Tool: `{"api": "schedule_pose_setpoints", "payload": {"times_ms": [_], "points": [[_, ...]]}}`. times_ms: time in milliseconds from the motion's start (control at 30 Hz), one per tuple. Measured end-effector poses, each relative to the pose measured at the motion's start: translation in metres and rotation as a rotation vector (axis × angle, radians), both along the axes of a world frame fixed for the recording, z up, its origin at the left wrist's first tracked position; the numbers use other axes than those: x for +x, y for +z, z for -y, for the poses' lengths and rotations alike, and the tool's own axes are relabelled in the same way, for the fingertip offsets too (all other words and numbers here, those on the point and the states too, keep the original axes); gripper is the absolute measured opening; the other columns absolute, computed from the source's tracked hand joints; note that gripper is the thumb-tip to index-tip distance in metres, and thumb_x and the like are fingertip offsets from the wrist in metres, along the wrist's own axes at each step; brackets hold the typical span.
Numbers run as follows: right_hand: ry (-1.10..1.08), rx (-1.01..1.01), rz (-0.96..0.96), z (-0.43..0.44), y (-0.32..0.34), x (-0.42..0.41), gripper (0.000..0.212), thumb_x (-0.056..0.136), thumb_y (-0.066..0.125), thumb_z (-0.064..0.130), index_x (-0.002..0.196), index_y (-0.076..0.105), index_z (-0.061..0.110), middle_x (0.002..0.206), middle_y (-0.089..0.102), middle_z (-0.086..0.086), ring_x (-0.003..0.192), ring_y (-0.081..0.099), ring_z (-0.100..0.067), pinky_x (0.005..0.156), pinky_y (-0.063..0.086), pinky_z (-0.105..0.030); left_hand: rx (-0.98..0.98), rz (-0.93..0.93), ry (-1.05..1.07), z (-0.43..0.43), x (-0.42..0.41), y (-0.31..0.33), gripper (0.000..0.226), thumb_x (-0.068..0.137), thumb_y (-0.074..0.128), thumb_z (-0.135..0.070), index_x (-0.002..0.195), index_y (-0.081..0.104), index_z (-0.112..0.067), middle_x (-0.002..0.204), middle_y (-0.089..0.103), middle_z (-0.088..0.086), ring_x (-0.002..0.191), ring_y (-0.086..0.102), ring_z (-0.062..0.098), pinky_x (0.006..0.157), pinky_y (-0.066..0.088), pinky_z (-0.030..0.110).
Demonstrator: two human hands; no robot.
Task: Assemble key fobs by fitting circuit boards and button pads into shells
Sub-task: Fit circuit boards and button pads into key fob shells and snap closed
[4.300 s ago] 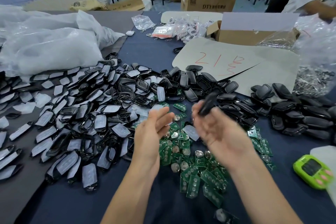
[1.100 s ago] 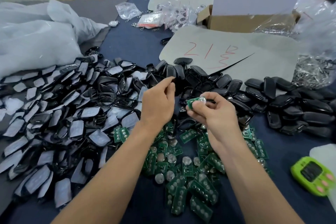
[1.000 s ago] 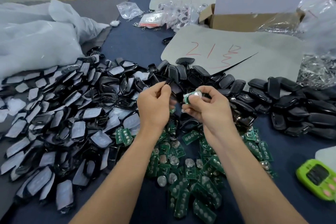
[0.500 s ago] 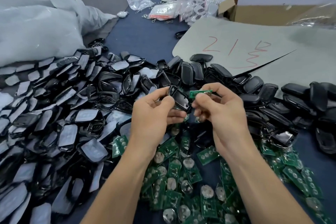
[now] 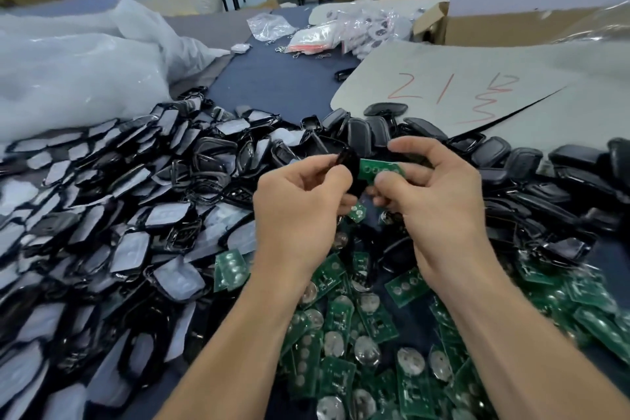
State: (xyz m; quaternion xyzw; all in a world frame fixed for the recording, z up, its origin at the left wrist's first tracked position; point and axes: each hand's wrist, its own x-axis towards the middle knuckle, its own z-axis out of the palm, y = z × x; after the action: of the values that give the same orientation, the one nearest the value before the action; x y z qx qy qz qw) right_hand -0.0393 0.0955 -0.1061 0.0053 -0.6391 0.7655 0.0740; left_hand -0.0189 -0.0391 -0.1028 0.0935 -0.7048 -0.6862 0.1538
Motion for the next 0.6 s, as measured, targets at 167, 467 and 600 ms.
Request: {"api": "schedule_pose_setpoints", "payload": {"times_ms": [167,467,600], "points": [[-0.02,0.069,-0.063,0.003,0.001,0.001,0.027,0.077,0.074,-0.007,0.081,0.069,0.019,0.064,0.073,-0.003,0.057,0.061,-0.013,0.056,0.05,-0.025,-0.046,-0.024,-0.008,-0.01,0.009,-0.002,0.008,0.085,0.065,-0.026,0.083,0.069,-0.019,0.063,0.074,0.007,0.057,0.074,0.026,0.053,0.06,0.032],[-0.161,0.085,-0.074,0.008,0.0,0.004,0.024,0.075,0.082,0.01,0.077,0.08,0.033,0.088,0.078,0.015,0.086,0.074,-0.015,0.079,0.061,-0.03,0.074,0.016,-0.052,-0.008,0.005,-0.001,0.029,0.098,0.052,0.0,0.108,0.069,-0.022,0.075,0.075,0.011,0.056,0.069,0.02,0.051,0.056,0.028],[-0.071,-0.059,0.001,0.011,0.0,0.006,0.031,0.081,0.081,-0.002,0.069,0.079,0.026,0.087,0.08,0.01,0.084,0.074,-0.005,0.074,0.056,-0.018,0.189,0.003,-0.078,-0.007,0.005,0.004,0.028,0.099,0.058,0.007,0.11,0.071,-0.015,0.08,0.078,0.009,0.066,0.074,0.016,0.06,0.059,0.024]]}}
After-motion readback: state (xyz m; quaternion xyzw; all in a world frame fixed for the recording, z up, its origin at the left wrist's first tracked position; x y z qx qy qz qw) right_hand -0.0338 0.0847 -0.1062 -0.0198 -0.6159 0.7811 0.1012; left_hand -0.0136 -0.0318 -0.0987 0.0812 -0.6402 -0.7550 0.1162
